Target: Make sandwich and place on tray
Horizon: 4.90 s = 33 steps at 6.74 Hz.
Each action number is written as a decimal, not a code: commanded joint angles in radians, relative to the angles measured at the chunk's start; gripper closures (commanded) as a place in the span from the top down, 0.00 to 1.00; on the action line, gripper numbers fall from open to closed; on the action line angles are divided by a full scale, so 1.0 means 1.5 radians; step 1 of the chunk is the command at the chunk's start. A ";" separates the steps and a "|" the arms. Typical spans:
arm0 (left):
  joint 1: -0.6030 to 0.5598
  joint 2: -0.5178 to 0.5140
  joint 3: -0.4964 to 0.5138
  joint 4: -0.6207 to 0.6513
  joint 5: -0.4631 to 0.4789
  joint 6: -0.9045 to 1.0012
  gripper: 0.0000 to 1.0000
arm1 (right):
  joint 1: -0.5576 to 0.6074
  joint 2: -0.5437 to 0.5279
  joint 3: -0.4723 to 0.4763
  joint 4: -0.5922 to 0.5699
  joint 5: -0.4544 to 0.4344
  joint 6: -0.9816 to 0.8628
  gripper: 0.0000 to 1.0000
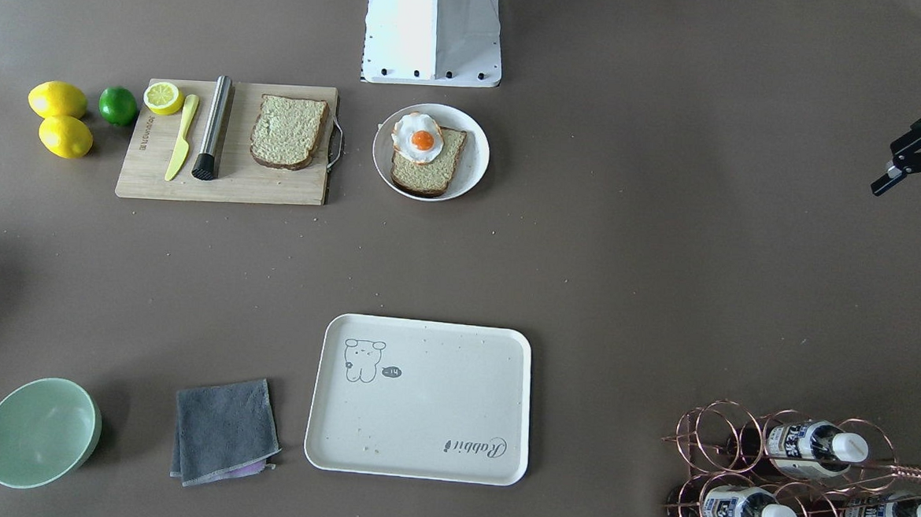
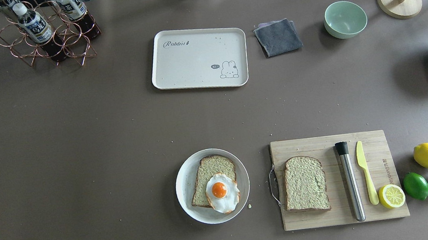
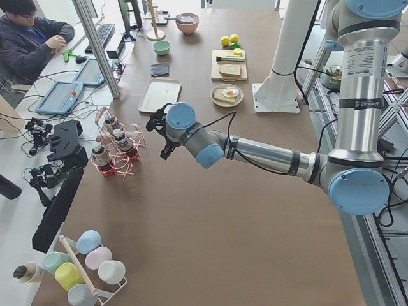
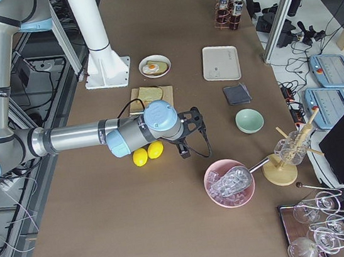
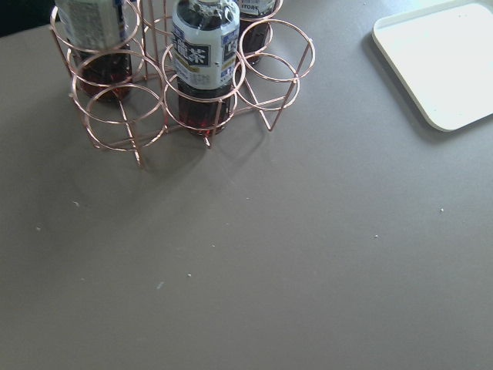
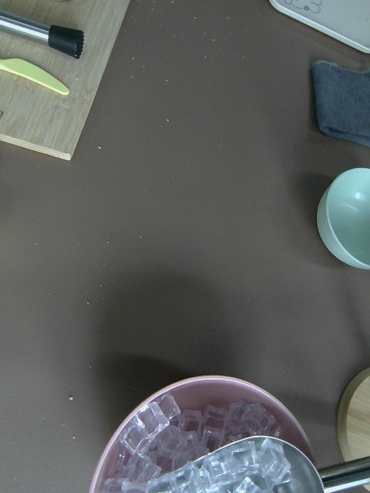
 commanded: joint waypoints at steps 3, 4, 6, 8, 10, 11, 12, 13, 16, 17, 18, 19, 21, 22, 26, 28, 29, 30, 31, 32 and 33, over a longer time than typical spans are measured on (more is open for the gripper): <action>0.248 -0.018 -0.103 -0.009 0.226 -0.381 0.97 | -0.303 0.003 0.071 0.199 -0.245 0.506 1.00; 0.303 -0.033 -0.112 -0.009 0.281 -0.445 0.97 | -0.393 0.004 0.096 0.198 -0.317 0.592 1.00; 0.399 -0.062 -0.113 -0.009 0.373 -0.538 0.97 | -0.556 0.022 0.128 0.148 -0.477 0.750 1.00; 0.483 -0.095 -0.115 -0.007 0.462 -0.585 0.97 | -0.711 0.038 0.158 0.148 -0.600 0.868 0.98; 0.491 -0.098 -0.115 -0.007 0.474 -0.588 0.97 | -0.813 0.045 0.164 0.146 -0.661 0.949 0.83; 0.494 -0.099 -0.115 -0.007 0.475 -0.594 0.97 | -0.865 0.045 0.169 0.146 -0.701 0.993 0.72; 0.494 -0.099 -0.113 -0.007 0.474 -0.594 0.97 | -0.906 0.044 0.169 0.147 -0.737 1.007 0.69; 0.494 -0.099 -0.114 -0.007 0.474 -0.594 0.97 | -0.931 0.044 0.168 0.148 -0.756 1.030 0.68; 0.494 -0.099 -0.114 -0.007 0.475 -0.594 0.97 | -0.958 0.044 0.164 0.157 -0.775 1.033 0.66; 0.493 -0.099 -0.114 -0.007 0.474 -0.594 0.97 | -0.960 0.045 0.162 0.157 -0.776 1.034 0.66; 0.494 -0.098 -0.114 -0.007 0.475 -0.594 0.97 | -0.961 0.046 0.157 0.160 -0.778 1.033 0.66; 0.494 -0.098 -0.114 -0.007 0.474 -0.594 0.97 | -0.962 0.047 0.145 0.173 -0.778 1.033 0.64; 0.495 -0.098 -0.114 -0.007 0.474 -0.593 0.97 | -0.969 0.059 0.125 0.176 -0.780 1.032 0.61; 0.495 -0.098 -0.114 -0.007 0.474 -0.594 0.97 | -0.967 0.073 0.122 0.176 -0.781 1.032 0.61; 0.495 -0.098 -0.114 -0.007 0.474 -0.593 0.97 | -0.963 0.072 0.130 0.175 -0.797 1.052 0.00; 0.494 -0.099 -0.114 -0.007 0.474 -0.593 0.97 | -0.953 0.073 0.144 0.175 -0.796 1.053 0.00; 0.495 -0.099 -0.114 -0.007 0.474 -0.593 0.97 | -0.942 0.073 0.153 0.174 -0.792 1.053 0.00; 0.495 -0.099 -0.114 -0.007 0.473 -0.593 0.97 | -0.926 0.075 0.160 0.173 -0.785 1.053 0.00; 0.495 -0.101 -0.113 -0.007 0.472 -0.593 0.97 | -0.901 0.076 0.177 0.170 -0.763 1.052 0.00; 0.497 -0.105 -0.114 -0.007 0.473 -0.593 0.97 | -0.860 0.078 0.197 0.168 -0.722 1.052 0.00; 0.497 -0.105 -0.112 -0.007 0.473 -0.593 0.97 | -0.806 0.108 0.208 0.154 -0.664 1.052 0.00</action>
